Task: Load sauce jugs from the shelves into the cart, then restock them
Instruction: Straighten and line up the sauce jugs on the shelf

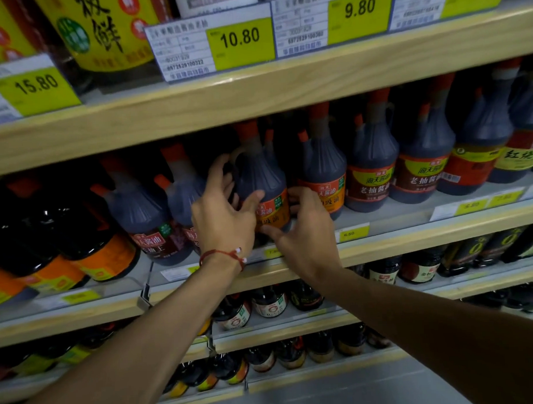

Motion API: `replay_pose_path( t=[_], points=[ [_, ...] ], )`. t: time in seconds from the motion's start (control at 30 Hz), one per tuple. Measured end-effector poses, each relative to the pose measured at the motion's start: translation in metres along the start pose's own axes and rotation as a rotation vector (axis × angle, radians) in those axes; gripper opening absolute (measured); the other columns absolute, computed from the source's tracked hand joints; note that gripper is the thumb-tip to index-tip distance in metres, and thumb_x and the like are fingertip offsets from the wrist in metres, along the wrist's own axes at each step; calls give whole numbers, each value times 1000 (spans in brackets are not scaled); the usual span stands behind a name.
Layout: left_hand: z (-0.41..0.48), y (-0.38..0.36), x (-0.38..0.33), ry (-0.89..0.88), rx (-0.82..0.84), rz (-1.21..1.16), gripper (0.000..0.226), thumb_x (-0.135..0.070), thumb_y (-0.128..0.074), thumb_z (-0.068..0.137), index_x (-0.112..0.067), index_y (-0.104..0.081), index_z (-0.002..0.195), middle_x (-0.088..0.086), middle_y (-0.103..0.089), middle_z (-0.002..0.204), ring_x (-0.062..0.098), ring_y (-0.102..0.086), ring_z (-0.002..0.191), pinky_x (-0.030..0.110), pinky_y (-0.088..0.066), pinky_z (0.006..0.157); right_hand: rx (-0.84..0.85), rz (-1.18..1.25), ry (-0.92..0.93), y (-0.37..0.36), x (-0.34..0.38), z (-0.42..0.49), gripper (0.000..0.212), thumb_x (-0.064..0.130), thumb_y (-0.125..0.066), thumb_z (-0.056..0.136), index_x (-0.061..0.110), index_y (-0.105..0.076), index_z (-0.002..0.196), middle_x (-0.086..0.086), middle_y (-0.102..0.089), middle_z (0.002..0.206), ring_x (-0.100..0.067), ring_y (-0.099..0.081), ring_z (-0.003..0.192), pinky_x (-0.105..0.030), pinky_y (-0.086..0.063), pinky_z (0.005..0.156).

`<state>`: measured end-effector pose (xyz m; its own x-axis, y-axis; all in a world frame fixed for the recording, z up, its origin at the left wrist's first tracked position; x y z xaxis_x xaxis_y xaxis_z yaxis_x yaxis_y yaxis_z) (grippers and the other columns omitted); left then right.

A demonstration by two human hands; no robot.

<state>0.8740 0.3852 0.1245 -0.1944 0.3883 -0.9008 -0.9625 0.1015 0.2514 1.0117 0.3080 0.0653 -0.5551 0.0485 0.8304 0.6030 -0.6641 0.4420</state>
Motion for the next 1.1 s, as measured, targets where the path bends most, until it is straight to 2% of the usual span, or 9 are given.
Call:
replay_pose_path(
  t=[0.2, 0.33, 0.5, 0.63, 0.73, 0.83, 0.97, 1.1],
  points=[
    [-1, -14, -4, -62, 0, 18, 79, -7, -82, 81, -24, -44, 148, -2, -60, 127, 1, -54, 121, 18, -48, 98, -63, -36, 10, 12, -7, 2, 65, 31, -90, 77, 20, -56, 131, 3, -62, 126, -18, -62, 113, -45, -56, 93],
    [3, -18, -3, -60, -41, 12, 78, -8, -82, 80, -25, -46, 147, -4, -59, 125, -1, -54, 119, 20, -49, 99, -110, -82, 37, 13, -3, 0, 57, 14, -85, 81, 16, -61, 133, -1, -63, 116, -21, -63, 102, -45, -57, 86],
    [7, -22, 1, -51, -77, 14, 79, -7, -81, 81, -25, -45, 149, 12, -61, 136, 3, -53, 123, 31, -51, 105, -73, -59, 47, 8, -5, 2, 59, 10, -83, 83, 17, -58, 136, 0, -61, 127, -21, -63, 112, -46, -57, 94],
    [5, -21, 2, -62, -63, 11, 79, -9, -80, 82, -28, -43, 149, 9, -59, 139, 6, -53, 129, 35, -50, 107, -37, -70, 61, 6, -4, 0, 65, 13, -82, 84, 16, -53, 142, -1, -58, 132, -22, -61, 118, -45, -55, 98],
    [5, -21, 2, -82, -41, 34, 79, -10, -78, 83, -39, -40, 146, -2, -59, 136, -2, -49, 126, 38, -49, 108, -38, -64, 59, 7, -3, 0, 65, 12, -82, 84, 14, -52, 142, -3, -57, 132, -23, -61, 118, -47, -55, 96],
    [9, -20, 4, -49, -12, 26, 77, -8, -79, 82, -29, -44, 148, 5, -59, 139, 0, -51, 125, 35, -48, 108, -32, -59, 58, 8, -1, 0, 64, 11, -82, 84, 13, -53, 141, -3, -57, 131, -24, -60, 116, -47, -55, 95],
    [14, -16, -1, 2, -1, 35, 59, -12, -74, 89, -9, -51, 144, 11, -61, 137, 11, -57, 126, 26, -47, 107, -69, -87, 41, 9, 2, -2, 63, 15, -81, 85, 15, -54, 142, -3, -60, 128, -23, -58, 114, -42, -53, 92],
    [13, -19, -5, 16, -22, 149, 53, -24, -68, 94, -16, -51, 144, 9, -60, 138, 17, -55, 130, 24, -45, 103, -99, -99, 46, 9, 4, -4, 65, 22, -82, 85, 16, -56, 143, -2, -62, 128, -22, -60, 113, -38, -53, 91]
  ],
)
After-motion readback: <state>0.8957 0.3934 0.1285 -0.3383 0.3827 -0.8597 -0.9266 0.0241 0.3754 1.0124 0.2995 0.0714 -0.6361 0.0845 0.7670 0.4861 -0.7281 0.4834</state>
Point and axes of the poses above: each hand's wrist, its own z-axis towards the middle knuckle, its own y-axis out of the back of the hand, x = y × z, the point moved 8 cm from there along z, towards the middle knuckle
